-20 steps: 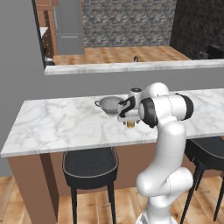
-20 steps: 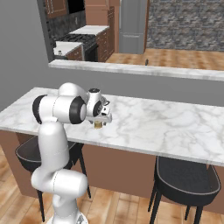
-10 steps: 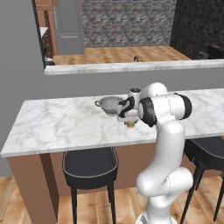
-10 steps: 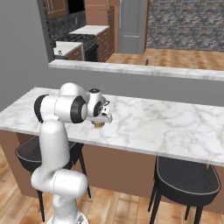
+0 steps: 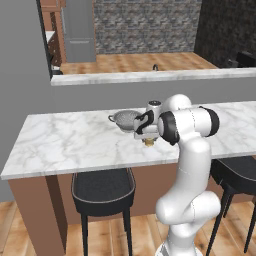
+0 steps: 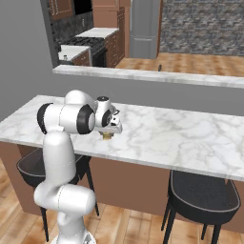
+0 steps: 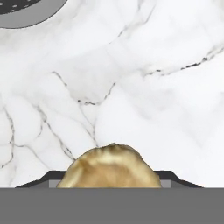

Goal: Pick the candle and jar from the dining table and place them in the open cabinet. Close the cabinet after placing the objects.

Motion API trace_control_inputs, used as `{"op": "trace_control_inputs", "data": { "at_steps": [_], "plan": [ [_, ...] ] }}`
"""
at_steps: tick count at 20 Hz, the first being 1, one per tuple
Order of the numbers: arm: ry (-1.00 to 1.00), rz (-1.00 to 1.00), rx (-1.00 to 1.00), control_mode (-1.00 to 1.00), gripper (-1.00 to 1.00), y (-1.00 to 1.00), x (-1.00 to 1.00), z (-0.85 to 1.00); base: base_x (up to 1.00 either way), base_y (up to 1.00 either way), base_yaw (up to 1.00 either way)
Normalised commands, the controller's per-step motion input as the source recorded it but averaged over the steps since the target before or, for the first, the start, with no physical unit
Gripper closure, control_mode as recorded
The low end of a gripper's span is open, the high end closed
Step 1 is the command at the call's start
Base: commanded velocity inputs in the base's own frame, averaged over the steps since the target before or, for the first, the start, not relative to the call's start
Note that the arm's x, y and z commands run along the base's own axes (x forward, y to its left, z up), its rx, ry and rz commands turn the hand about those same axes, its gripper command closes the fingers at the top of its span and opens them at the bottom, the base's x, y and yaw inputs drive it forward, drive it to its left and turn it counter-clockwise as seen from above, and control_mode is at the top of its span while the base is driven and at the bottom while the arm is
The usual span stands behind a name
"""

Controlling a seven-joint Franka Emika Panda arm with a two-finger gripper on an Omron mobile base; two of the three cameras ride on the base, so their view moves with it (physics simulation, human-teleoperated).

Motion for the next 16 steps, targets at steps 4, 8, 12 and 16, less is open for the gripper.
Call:
{"op": "trace_control_inputs", "data": {
  "at_steps": [4, 8, 12, 16],
  "plan": [
    [0.0, 0.0, 0.0, -1.0, 1.0, 0.0, 0.0, 0.06, 0.0, 0.0, 0.0],
    [-0.01, 0.0, 0.0, -1.0, 1.0, 0.0, -0.06, 0.36, 0.0, 0.0, 0.0],
    [-0.02, 0.0, 0.0, -1.0, 1.0, 0.0, -0.2, 0.49, 0.0, 0.0, 0.0],
    [0.0, 0.0, 0.0, -1.0, 1.0, -0.06, -0.28, 0.47, 0.0, 0.0, 0.0]
  ]
}}
